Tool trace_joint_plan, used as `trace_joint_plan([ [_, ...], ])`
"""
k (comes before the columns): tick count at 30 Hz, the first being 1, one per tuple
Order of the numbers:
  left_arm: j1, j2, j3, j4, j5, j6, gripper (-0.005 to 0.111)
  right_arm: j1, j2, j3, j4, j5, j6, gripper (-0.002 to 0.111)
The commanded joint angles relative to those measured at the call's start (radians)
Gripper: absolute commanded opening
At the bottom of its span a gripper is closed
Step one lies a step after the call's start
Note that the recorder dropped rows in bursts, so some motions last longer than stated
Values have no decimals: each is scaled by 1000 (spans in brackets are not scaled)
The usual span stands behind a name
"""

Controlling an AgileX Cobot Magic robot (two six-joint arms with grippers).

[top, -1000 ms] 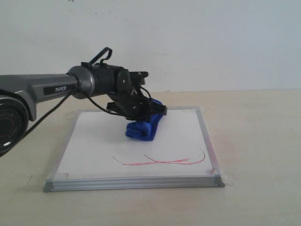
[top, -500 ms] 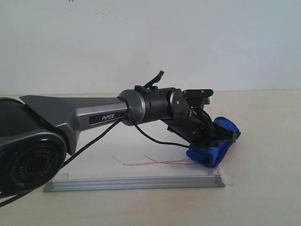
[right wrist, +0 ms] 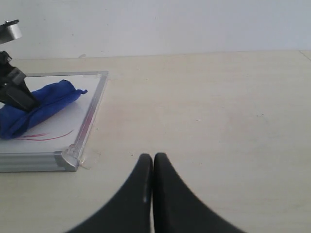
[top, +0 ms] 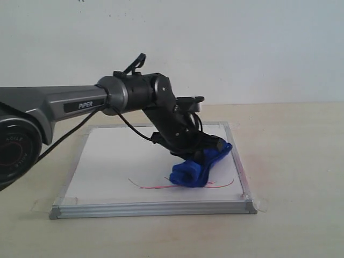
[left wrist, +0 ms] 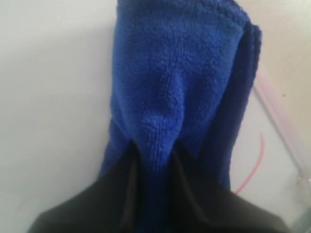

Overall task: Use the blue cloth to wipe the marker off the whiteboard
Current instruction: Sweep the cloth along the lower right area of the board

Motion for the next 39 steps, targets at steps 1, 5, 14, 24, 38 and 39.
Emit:
trace_joint_plan([
  [1,62,6,17,58,123,5,4,-7,-5,-1,1,-9,-4,0],
  [5,60,6,17,4,159,34,4,-7,-5,-1,1,-13,-4,0],
  [14,-65,17,19,-160,135,152,4,-7,-5,-1,1,-9,-4,0],
  [24,-215,46,19,-160,57,154,4,-7,-5,-1,1,-9,-4,0],
  [38,-212,46,19,-137,-129,152,4,-7,-5,-1,1,-9,-4,0],
  [39,-212,46,19,-137,-146,152,4,-7,-5,-1,1,-9,-4,0],
])
